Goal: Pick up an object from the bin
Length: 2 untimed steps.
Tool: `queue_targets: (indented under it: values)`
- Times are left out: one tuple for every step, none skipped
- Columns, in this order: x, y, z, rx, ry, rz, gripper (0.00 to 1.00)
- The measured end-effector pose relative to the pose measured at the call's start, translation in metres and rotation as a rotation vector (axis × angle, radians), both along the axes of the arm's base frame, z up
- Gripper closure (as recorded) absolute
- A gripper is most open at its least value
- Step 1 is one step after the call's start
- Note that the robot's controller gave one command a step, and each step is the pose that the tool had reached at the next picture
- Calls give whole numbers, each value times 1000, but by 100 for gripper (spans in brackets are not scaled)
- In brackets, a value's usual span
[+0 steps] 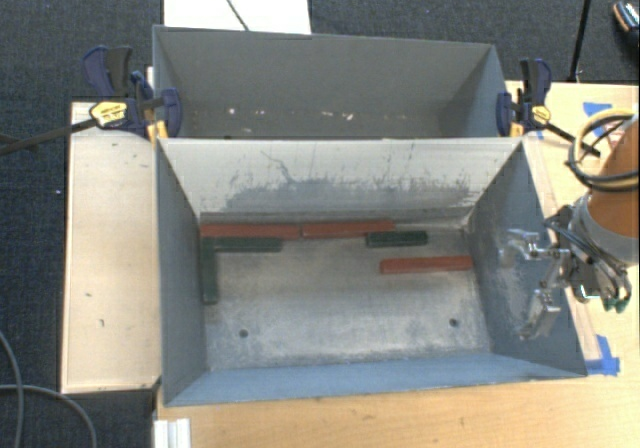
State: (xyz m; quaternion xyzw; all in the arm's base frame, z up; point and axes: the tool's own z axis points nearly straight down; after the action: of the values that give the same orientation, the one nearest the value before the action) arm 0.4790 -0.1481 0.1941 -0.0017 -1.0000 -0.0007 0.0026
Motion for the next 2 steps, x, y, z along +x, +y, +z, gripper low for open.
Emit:
queue_targets:
  values:
    - [64, 50, -126, 2, -3, 216, 0]
    - [102, 110, -123, 0, -12, 9, 0]
